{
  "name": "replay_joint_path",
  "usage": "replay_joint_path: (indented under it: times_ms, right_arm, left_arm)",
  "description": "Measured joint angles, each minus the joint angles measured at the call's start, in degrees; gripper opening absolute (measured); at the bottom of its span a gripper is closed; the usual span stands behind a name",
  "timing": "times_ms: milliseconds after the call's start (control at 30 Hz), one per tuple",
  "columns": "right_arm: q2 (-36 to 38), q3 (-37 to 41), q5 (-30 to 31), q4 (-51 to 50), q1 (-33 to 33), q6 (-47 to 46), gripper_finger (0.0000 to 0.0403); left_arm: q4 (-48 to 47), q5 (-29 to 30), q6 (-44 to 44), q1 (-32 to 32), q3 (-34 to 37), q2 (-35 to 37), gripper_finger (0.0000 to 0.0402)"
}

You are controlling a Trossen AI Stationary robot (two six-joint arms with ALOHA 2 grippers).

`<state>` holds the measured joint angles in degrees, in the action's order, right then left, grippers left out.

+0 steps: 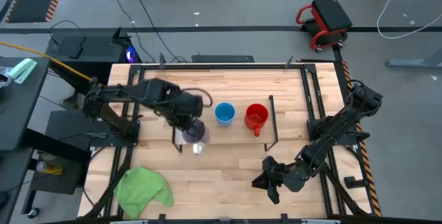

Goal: Stack small to large cups/mugs on shelf
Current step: Put the purple mug on the shelf

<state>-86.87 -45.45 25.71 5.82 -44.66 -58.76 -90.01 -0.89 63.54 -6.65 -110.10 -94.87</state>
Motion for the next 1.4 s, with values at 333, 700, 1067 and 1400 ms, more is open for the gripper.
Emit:
replay_joint_path:
  times_ms: [333, 700, 1067, 1400]
  right_arm:
    - [0.0, 0.0, 1.75, 0.02, -0.14, -1.75, 0.0062]
    - [0.0, 0.0, 2.38, 0.02, -0.15, -2.57, 0.0046]
    - [0.0, 0.0, 2.43, 0.02, -0.15, -1.73, 0.0039]
    - [0.0, 0.0, 2.84, 0.04, -0.13, -1.68, 0.0038]
  left_arm:
    - [0.0, 0.03, -7.93, 10.32, -0.02, 0.04, 0.0017]
    - [-0.01, -0.37, -9.43, 13.0, -0.02, 0.04, 0.0017]
    - [0.16, -0.26, -9.49, 13.24, 0.63, 0.04, 0.0017]
    - [0.27, -2.73, -9.09, 12.92, 7.38, 0.24, 0.0017]
